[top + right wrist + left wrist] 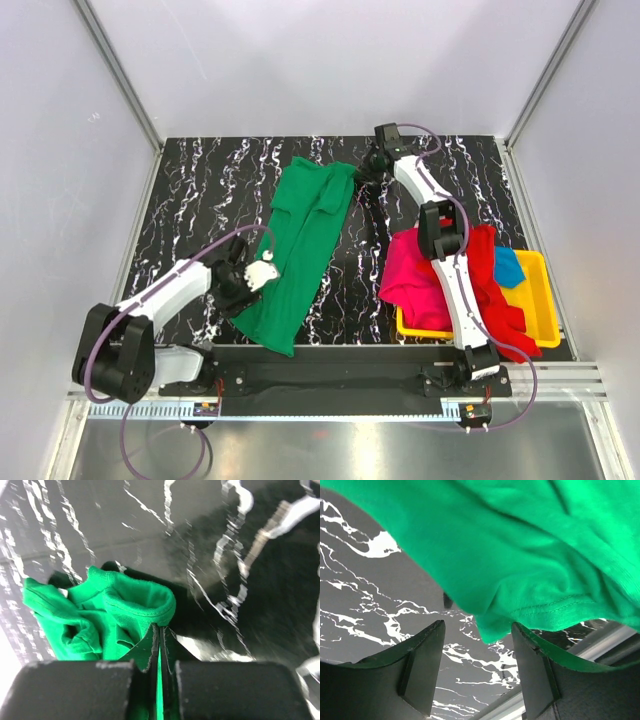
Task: Fold and stack the t-shirts
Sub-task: Fold the tshirt
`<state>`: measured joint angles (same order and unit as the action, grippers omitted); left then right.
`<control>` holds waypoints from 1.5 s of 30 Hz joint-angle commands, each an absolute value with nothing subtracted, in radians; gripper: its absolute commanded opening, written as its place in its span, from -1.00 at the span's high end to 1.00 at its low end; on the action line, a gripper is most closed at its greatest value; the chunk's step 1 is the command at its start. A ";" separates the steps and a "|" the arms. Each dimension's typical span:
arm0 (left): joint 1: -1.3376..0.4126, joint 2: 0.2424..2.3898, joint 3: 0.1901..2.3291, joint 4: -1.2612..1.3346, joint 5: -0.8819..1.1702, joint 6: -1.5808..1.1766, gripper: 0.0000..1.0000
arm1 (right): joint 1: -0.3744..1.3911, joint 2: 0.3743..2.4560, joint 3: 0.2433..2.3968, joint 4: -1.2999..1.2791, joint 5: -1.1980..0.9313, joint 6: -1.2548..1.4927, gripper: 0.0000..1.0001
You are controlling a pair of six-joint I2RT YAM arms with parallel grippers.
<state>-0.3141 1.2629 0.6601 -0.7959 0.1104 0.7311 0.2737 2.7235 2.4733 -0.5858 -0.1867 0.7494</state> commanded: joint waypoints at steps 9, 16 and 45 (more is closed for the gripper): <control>-0.393 1.178 0.712 -0.847 0.206 0.729 -0.27 | 0.265 3.007 2.789 -0.149 -0.218 1.081 1.00; -0.408 1.174 0.727 -0.835 0.213 0.730 -0.29 | 0.253 2.778 2.600 -0.210 -0.181 0.876 0.11; -0.483 0.911 0.447 -0.675 0.270 1.123 -0.17 | 0.883 1.275 0.875 -0.344 -0.069 0.796 0.10</control>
<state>-0.4671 0.9100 0.4770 -0.7757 0.2802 1.0737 0.7959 1.2991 0.9062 -0.2893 -0.1703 0.5919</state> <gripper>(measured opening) 0.604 0.444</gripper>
